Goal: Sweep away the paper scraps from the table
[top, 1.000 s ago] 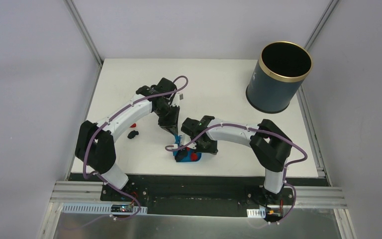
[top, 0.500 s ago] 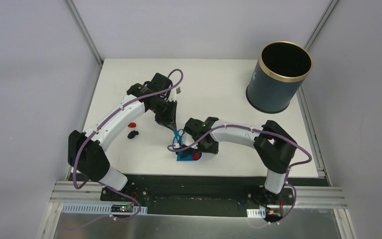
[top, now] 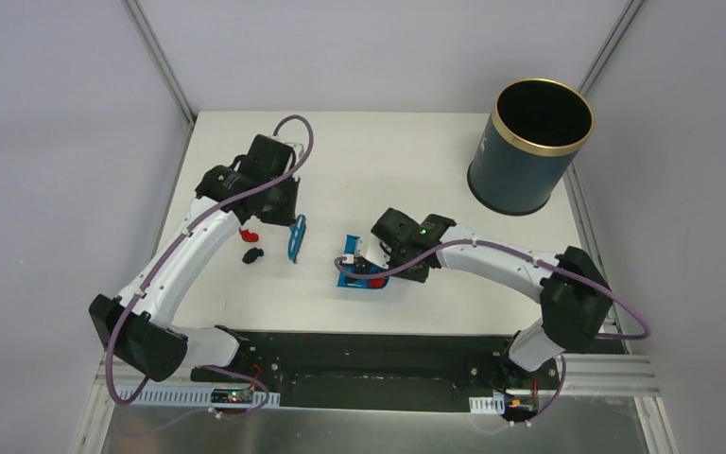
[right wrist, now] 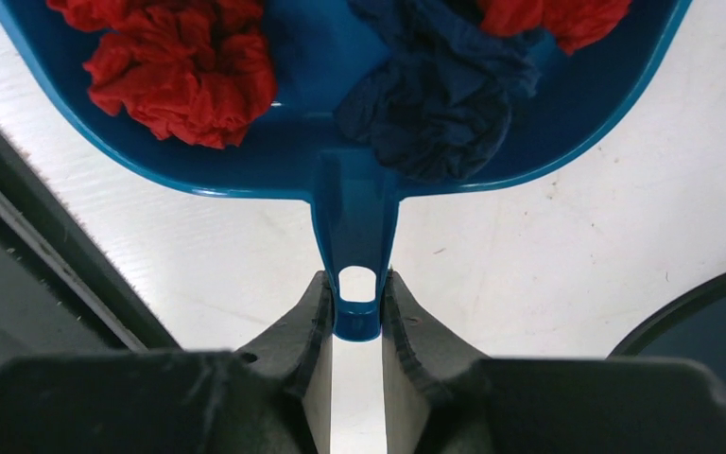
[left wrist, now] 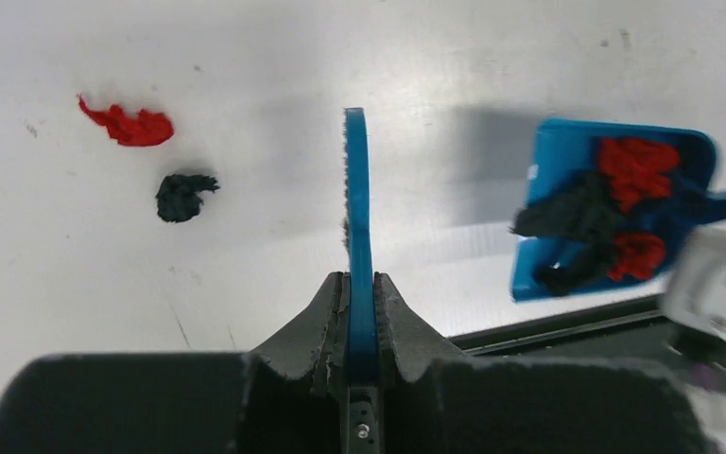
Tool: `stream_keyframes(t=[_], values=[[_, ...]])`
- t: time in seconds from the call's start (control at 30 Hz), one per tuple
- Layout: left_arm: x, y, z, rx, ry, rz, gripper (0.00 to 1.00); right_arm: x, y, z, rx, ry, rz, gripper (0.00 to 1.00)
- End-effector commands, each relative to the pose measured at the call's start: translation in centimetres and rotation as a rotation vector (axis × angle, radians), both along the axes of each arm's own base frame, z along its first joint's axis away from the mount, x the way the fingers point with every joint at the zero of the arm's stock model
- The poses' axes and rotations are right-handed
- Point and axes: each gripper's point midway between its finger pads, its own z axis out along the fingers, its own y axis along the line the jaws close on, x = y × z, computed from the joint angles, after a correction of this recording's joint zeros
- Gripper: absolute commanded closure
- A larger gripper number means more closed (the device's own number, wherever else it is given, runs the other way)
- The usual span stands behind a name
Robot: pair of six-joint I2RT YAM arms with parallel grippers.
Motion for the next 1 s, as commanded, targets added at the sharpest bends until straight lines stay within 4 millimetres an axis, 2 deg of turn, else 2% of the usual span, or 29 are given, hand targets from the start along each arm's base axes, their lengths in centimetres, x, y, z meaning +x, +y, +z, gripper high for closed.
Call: stream_keyframes(t=[0.0, 0.07, 0.17, 0.3, 0.53, 0.97], values=[[2.0, 2.2, -3.7, 0.047, 0.001, 0.023, 1.0, -0.7, 0.3, 4.0, 0.098, -0.003, 0.021, 1.0], [2.7, 1.5, -5.1, 0.014, -0.017, -0.016, 1.0, -0.9, 0.0, 5.2, 0.115, 0.007, 0.036, 1.0], [3.2, 0.6, -6.2, -0.026, -0.02, -0.028, 1.0, -0.6, -0.6, 6.5, 0.116, 0.001, 0.042, 1.0], [3.3, 1.2, -7.9, -0.046, -0.016, -0.009, 1.0, -0.2, -1.9, 7.7, 0.107, 0.015, 0.032, 1.0], [3.3, 1.1, -8.2, -0.062, -0.024, -0.001, 1.0, 1.4, -3.9, 8.8, 0.128, 0.053, -0.038, 1.0], [3.1, 1.3, -9.3, -0.04, 0.019, 0.0, 1.0, 4.9, -7.9, 13.7, 0.149, 0.084, -0.182, 1.0]])
